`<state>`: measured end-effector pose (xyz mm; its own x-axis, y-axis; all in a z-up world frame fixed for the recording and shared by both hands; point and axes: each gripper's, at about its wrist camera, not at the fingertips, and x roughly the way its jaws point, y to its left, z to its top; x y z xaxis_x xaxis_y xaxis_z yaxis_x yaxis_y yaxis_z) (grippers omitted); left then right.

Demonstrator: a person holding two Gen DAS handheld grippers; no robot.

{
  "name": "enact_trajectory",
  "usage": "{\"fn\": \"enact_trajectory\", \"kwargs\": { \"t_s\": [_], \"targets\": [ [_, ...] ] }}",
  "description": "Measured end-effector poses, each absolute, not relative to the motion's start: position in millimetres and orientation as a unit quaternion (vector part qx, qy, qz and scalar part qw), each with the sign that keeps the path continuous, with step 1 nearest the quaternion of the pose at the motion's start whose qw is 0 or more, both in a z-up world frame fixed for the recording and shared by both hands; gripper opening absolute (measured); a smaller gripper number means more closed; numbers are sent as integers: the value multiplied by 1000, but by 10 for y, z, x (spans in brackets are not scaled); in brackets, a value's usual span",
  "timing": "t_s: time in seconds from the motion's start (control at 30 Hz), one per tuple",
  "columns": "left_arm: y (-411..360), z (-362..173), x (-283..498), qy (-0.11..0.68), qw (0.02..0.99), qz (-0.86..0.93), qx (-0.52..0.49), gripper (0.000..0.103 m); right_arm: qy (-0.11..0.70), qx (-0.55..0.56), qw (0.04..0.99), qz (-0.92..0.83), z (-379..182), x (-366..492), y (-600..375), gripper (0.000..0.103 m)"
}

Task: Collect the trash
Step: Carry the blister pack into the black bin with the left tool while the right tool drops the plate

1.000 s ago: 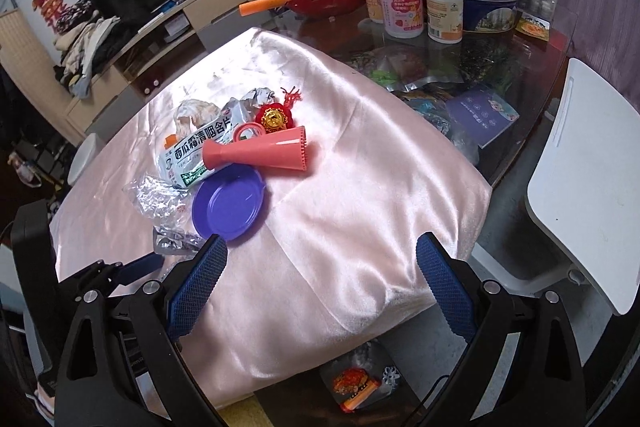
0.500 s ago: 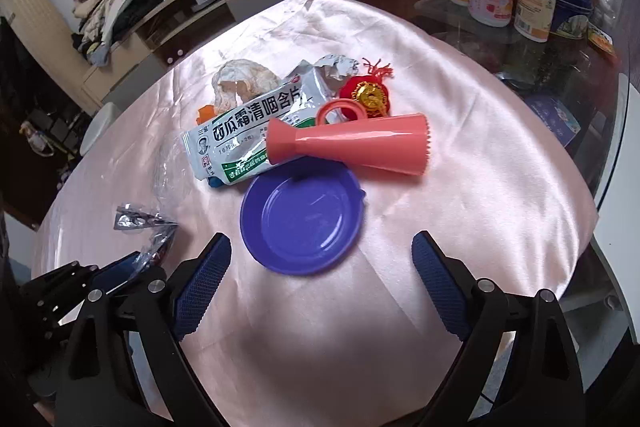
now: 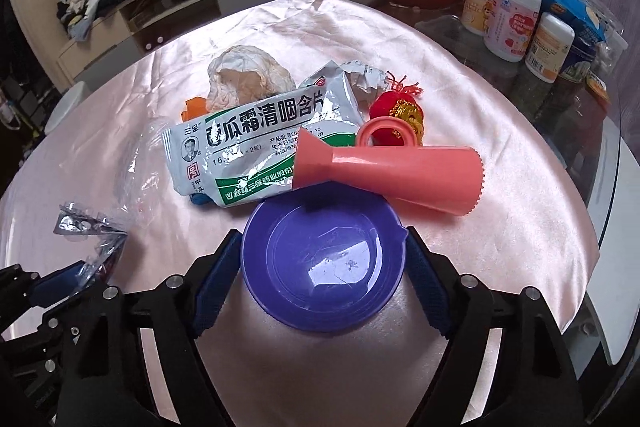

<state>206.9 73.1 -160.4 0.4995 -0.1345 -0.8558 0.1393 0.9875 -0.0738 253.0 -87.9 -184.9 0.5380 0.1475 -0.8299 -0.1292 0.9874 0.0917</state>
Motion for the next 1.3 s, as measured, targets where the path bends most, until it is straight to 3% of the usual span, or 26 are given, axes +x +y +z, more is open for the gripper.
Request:
{"fn": "enact_trajectory", "kwargs": {
  "t_s": [0.4, 0.87, 1.3],
  "targets": [
    [575, -1488, 1746, 486, 868, -99, 2, 26, 502, 71, 856, 102, -1726, 2008, -1282, 78],
    [102, -1334, 1008, 475, 867, -149, 10, 26, 470, 80, 878, 41, -1309, 1051, -1991, 78],
    [-423, -1426, 449, 475, 857, -195, 44, 26, 463, 112, 879, -14, -1374, 278, -2597, 78]
  ]
}}
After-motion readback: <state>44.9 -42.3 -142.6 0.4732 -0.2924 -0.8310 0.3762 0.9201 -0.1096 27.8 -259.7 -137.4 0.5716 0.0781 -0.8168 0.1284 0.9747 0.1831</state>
